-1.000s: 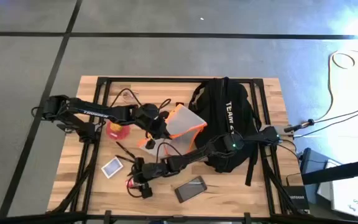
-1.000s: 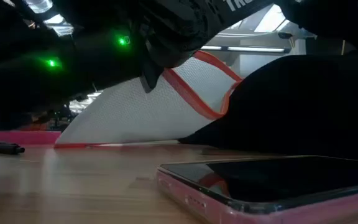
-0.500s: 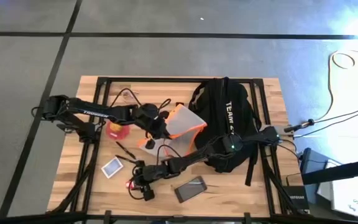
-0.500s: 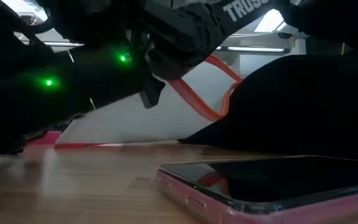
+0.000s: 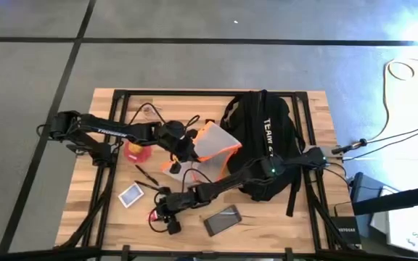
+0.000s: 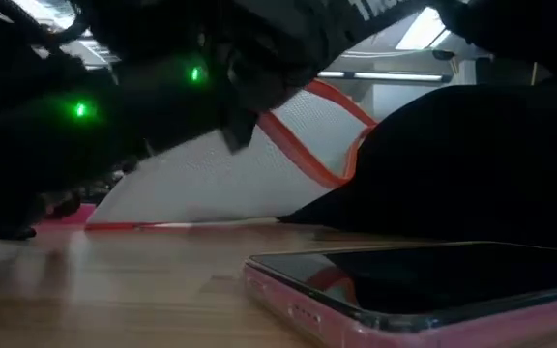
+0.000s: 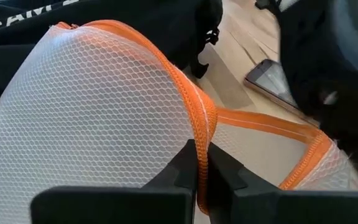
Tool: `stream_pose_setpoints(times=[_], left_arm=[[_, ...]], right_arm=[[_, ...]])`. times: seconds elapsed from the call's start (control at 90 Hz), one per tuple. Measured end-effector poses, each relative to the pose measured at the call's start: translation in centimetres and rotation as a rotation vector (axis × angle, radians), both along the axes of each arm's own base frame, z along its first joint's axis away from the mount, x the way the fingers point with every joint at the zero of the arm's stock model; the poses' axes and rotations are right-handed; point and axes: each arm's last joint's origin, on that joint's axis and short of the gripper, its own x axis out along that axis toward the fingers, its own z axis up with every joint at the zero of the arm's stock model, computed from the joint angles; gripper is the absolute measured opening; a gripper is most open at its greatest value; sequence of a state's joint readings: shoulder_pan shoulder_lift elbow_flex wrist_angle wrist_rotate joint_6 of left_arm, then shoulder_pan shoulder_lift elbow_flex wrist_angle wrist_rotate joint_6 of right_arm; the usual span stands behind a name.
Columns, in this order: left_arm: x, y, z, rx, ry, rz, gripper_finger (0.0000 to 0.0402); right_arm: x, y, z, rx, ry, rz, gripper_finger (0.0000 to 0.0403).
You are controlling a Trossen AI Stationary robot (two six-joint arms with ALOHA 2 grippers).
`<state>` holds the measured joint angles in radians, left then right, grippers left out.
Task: Unpack backpack
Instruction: Put the red charger adapter into the transparent white zip bag
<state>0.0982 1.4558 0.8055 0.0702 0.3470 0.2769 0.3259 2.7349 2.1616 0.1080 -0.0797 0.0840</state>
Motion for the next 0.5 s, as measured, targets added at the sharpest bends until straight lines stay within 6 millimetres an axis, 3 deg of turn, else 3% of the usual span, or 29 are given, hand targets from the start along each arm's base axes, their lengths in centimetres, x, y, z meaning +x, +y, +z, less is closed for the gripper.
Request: stream_pose_setpoints(times=[0.167, 0.5], left_arm=[[0.0, 0.0, 0.0, -0.007, 0.005, 0.005, 0.0000], [0.0, 0.0, -0.1, -0.031, 0.017, 0.020, 0.0000]], right_arm=[[-2.1, 1.3, 4.1, -0.114, 0.158, -0.121, 0.0127], [-9.4, 5.0, 12.6, -0.304, 0.339, -0.380, 0.0127]])
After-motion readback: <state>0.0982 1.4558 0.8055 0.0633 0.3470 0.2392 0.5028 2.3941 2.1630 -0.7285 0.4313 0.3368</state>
